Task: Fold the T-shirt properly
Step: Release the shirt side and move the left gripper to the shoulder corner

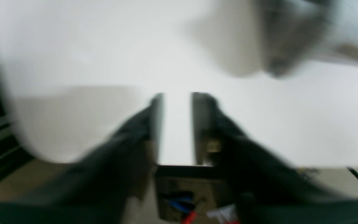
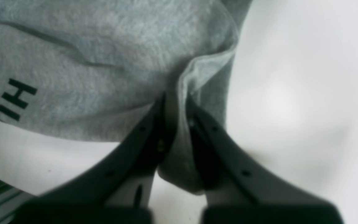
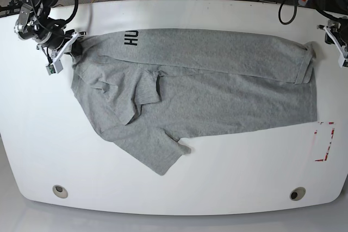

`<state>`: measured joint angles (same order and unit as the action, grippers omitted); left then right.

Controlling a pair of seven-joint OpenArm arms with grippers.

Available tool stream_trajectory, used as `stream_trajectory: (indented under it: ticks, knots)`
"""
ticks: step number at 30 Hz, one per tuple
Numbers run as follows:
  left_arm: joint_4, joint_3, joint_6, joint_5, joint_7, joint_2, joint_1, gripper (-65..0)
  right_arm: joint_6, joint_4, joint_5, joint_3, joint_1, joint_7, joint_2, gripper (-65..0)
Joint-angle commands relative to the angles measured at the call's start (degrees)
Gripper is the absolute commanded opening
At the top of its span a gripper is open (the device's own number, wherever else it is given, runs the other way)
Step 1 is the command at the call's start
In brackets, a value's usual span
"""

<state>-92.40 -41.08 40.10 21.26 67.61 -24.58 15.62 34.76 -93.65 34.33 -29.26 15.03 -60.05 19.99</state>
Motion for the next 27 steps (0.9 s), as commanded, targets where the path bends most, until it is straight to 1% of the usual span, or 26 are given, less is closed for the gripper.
stream_trajectory:
  ticks: [1, 2, 3, 5, 9, 15, 18, 25, 26, 27]
  knots:
    - [-3.7, -0.6, -0.1, 3.0, 0.1, -1.4, -0.1, -31.0, 0.3, -1.0, 0.5, -0.4, -0.6, 1.1, 1.0, -65.0]
    - [-4.4, -0.5, -0.1, 4.2, 0.2, -1.0, 0.1, -27.2, 0.3, -1.0, 0.5, -0.4, -0.6, 1.1, 1.0, -65.0]
    - [-5.0, 0.0, -0.1, 5.0, 0.2, -0.4, 0.4, -25.0, 0.3, -1.0, 0.5, -0.4, -0.6, 1.1, 1.0, -65.0]
    - [-6.4, 0.9, -0.1, 7.2, 0.2, 0.2, 1.0, -23.2, 0.3, -1.0, 0.5, -0.4, -0.6, 1.1, 1.0, -65.0]
    - [-7.0, 4.6, -0.1, 10.3, 0.2, 0.2, 1.1, -23.1, 0.3, -1.0, 0.5, -0.4, -0.6, 1.1, 1.0, -65.0]
    - [-6.3, 7.2, -0.1, 10.5, -0.1, 0.4, 0.8, -23.3, 0.3, -1.0, 0.5, -0.5, -0.4, 1.1, 1.0, -65.0]
    - [-5.1, 8.6, -0.1, 10.5, -0.1, 0.4, -1.3, -23.3, 0.3, -1.0, 0.5, -0.5, -0.4, 1.1, 1.0, -65.0]
    - [-0.2, 8.2, -0.1, 10.3, -0.1, 0.4, -5.6, -23.7, 0.3, -1.0, 0.5, -0.5, -0.4, 1.1, 1.0, -65.0]
    - [0.4, 8.0, -0.1, 9.6, -0.1, 0.4, -6.0, -24.2, 0.3, -1.0, 0.5, -0.5, -0.4, 1.1, 1.0, -65.0]
    - [1.2, 7.0, -0.1, 8.2, -0.1, 0.4, -6.5, -26.1, 0.3, -0.9, 0.5, -0.5, -0.4, 1.1, 1.0, -65.0]
